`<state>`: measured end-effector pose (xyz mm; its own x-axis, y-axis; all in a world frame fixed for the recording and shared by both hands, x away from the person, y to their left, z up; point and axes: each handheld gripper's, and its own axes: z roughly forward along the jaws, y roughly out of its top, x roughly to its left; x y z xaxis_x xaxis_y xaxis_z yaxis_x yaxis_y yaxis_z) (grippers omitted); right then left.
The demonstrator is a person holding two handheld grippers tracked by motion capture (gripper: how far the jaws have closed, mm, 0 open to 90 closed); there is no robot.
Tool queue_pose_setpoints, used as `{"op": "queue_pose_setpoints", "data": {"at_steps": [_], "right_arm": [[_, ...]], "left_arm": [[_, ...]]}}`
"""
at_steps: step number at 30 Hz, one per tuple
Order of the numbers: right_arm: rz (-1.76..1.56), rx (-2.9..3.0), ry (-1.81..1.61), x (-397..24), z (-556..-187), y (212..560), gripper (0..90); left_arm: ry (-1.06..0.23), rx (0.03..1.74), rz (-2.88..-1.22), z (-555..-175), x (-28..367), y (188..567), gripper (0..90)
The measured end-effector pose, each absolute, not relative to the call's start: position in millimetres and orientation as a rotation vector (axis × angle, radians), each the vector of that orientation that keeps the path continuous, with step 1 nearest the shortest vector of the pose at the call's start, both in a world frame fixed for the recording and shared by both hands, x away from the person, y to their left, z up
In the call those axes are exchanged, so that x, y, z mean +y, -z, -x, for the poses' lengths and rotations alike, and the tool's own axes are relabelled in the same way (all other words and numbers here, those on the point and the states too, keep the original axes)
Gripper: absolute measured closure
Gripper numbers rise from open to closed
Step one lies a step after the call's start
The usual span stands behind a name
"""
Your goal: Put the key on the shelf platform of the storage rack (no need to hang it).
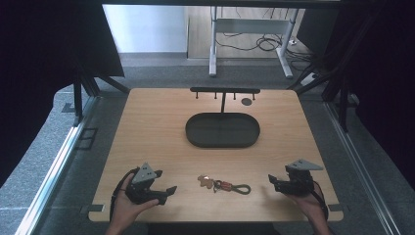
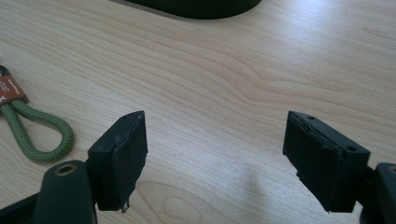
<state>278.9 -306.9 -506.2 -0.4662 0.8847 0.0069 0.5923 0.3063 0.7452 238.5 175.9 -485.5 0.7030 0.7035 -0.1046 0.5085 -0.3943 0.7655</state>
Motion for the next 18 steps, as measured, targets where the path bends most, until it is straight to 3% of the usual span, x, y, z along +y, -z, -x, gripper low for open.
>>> {"op": "queue_pose_setpoints", "data": {"at_steps": [18], "right_arm": [[-1.312, 2.182, -1.026, -310.8, -277.7, 502.0, 23.3]], "left_arm": [[-0.297, 0.920, -2.081, -238.0, 176.5, 484.6, 22.6]]}}
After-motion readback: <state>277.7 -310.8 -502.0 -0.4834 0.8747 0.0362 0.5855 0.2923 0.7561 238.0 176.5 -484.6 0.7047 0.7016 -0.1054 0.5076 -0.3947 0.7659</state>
